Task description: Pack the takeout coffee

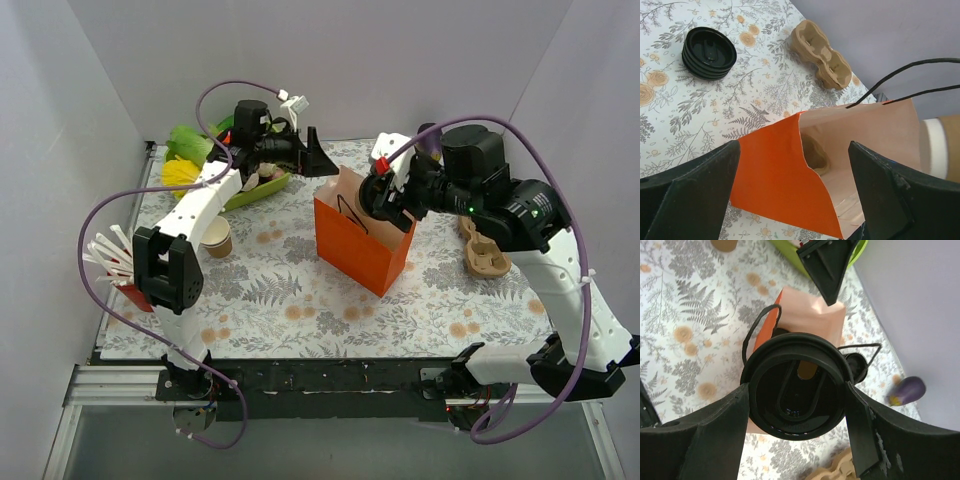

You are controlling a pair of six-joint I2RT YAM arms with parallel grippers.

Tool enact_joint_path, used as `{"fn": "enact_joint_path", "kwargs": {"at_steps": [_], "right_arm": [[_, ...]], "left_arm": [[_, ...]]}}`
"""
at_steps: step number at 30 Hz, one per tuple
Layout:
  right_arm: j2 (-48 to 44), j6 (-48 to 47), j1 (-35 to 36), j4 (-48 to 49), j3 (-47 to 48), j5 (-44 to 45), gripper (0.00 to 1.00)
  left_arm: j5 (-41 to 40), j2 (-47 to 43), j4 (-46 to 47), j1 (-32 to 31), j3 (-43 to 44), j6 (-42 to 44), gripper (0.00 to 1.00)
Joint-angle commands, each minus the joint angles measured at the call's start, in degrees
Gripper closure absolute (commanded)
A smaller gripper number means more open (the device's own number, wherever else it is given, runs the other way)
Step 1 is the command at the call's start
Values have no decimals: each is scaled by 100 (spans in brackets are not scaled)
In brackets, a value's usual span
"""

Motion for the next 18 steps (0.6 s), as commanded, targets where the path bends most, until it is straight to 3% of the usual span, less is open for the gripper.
{"fn": "enact_joint_path", "kwargs": {"at_steps": [1, 10, 18], "right_arm": [[188, 275, -36, -351, 11, 40, 99], [453, 371, -177, -843, 100, 261, 99], [443, 486, -239, -817, -297, -126, 99]], "left_arm": [[-117, -92, -47, -154, 166, 407, 9], [672, 136, 270, -515, 412, 2452, 2], [1025, 804, -1154, -673, 1738, 4221, 8]]}}
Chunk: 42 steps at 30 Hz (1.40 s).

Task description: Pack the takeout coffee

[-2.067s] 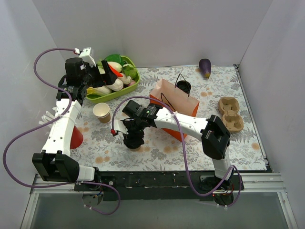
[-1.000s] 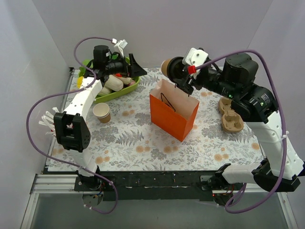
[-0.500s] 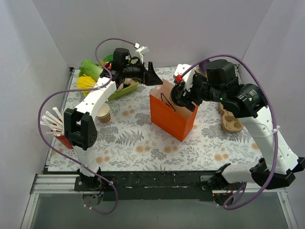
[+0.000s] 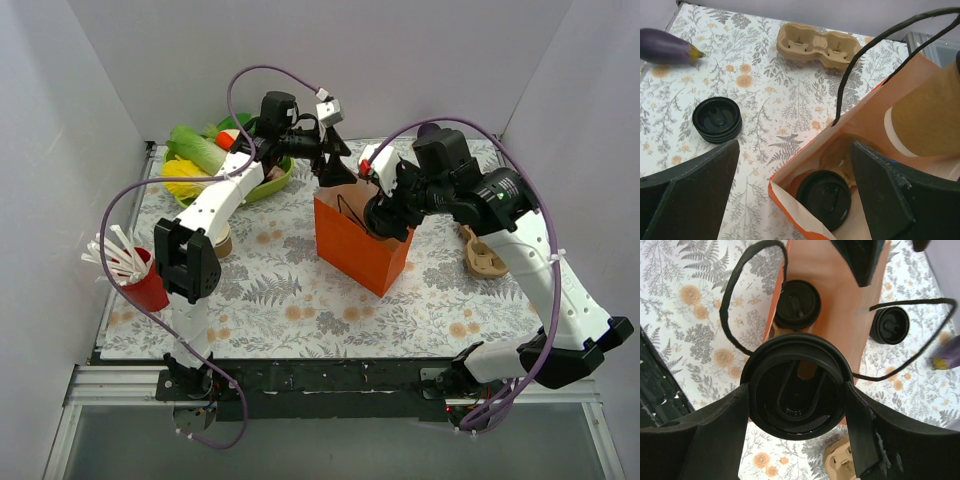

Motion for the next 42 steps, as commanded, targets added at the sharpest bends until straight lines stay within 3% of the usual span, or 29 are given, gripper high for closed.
{"fn": "enact_joint_path", "kwargs": {"at_steps": [1, 7, 15, 18, 19, 20, 25, 30, 38, 42], "right_arm": [[-22, 140, -36, -68, -58, -303, 99], [137, 132, -35, -191, -49, -470, 99], [418, 79, -35, -481, 74, -541, 99], [461, 53, -35, -481, 82, -523, 99], [479, 35, -35, -498, 100, -523, 99], [505, -35, -35, -525, 126, -558, 99], [602, -579, -35, -351, 39, -637, 99], [603, -1255, -18, 11, -110, -602, 99], [207, -1837, 456, 556, -945, -524, 99], [-109, -1995, 773, 828, -1437, -304, 99]], "left_arm": [[361, 168, -1007, -74, 681, 1400, 9], [659, 582, -2256, -214, 1394, 2533, 19], [634, 600, -2793, -487, 1456, 3229, 38], [537, 600, -2890, -505, 1587, 3221, 70], [450, 565, -2916, -496, 1614, 3168, 95], [405, 538, -2934, -496, 1623, 3150, 98], [115, 328, -3162, -496, 1667, 3010, 99], [-472, -251, -2909, -496, 1273, 2169, 100], [-1651, -1939, -616, -803, -1441, 1261, 100], [-2205, -2528, 150, -979, -2226, 1085, 100]]}}
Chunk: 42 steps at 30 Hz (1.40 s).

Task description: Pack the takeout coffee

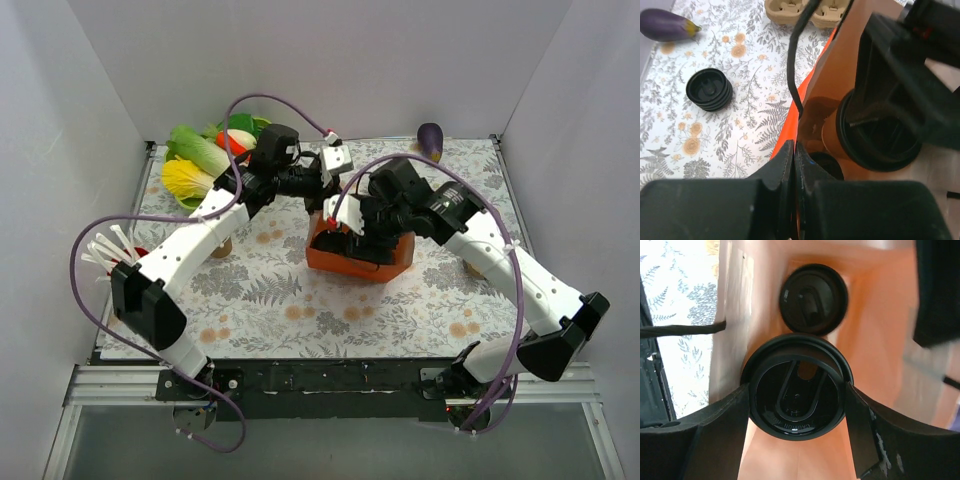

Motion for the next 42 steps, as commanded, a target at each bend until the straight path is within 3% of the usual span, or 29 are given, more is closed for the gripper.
{"fn": "enact_joint_path", "kwargs": {"at_steps": [1, 13, 26, 33, 42], "right_arm": [[-483, -387, 362, 431, -306, 138, 99], [-1125, -712, 995, 747, -1343, 709, 99], [-914, -800, 1066, 264, -1317, 1491, 99], [-915, -914, 1022, 668, -1809, 1702, 99], [-861, -1432, 521, 984, -2011, 1220, 99]], "left_arm": [[-747, -773, 1363, -214, -605, -375, 100], [-1416, -1865, 2498, -689, -2424, 161, 100], [-1451, -2181, 2815, -733, -2785, 64, 100], [-1346, -2076, 2894, -733, -2829, -129, 100], [-1267, -1988, 2859, -681, -2785, -208, 100]]}}
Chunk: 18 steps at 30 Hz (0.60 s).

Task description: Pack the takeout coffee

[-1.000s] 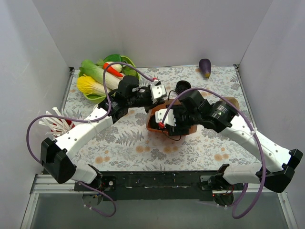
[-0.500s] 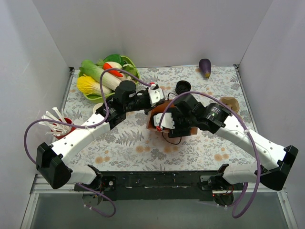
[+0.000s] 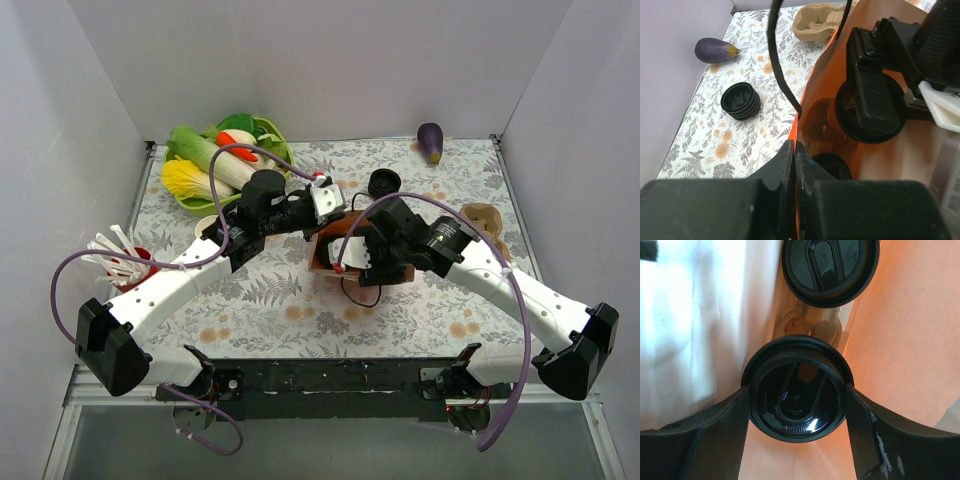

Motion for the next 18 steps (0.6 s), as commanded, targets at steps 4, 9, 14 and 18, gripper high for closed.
{"fn": "enact_joint_path", "kwargs": {"at_steps": [4, 9, 14, 18], "right_arm": [[11, -618, -334, 399, -178, -614, 99], [-59, -1144, -510, 592, -406, -1141, 99], [133, -1444, -642, 541, -407, -1299, 99], [362, -1479, -861, 163, -135, -1431, 99]], "left_arm": [[253, -32, 227, 85, 74, -73, 100], [534, 74, 219, 208, 118, -231, 100], [657, 171, 157, 278, 188, -213, 100], [710, 215, 148, 313, 214, -161, 100]]}}
